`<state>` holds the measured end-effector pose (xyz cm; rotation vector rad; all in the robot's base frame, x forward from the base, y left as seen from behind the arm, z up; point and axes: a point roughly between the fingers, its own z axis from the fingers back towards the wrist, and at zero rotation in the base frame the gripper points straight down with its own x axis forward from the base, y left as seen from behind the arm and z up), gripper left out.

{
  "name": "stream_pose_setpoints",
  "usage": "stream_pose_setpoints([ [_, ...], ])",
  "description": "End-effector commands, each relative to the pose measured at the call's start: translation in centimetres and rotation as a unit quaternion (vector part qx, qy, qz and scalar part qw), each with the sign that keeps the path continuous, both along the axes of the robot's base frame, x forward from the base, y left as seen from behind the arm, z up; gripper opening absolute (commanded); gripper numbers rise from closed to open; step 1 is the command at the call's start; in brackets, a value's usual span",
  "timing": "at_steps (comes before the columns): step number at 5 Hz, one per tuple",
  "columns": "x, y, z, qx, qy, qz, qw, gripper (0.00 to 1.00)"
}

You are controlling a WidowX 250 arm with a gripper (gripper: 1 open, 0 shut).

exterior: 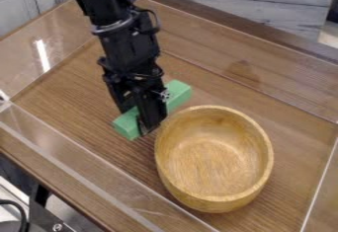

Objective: Remove the green block from inside the brown bowl and put it on the table

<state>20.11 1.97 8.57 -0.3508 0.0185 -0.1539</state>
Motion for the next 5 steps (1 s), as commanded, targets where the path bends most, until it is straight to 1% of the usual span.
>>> stream_pose_setpoints([
  [1, 1.03, 0.6, 0.74, 0.006, -0.023, 0.006, 0.9997, 0.0],
  [5, 1.71, 0.93, 0.39, 0.004, -0.022, 0.01, 0.9997, 0.0],
])
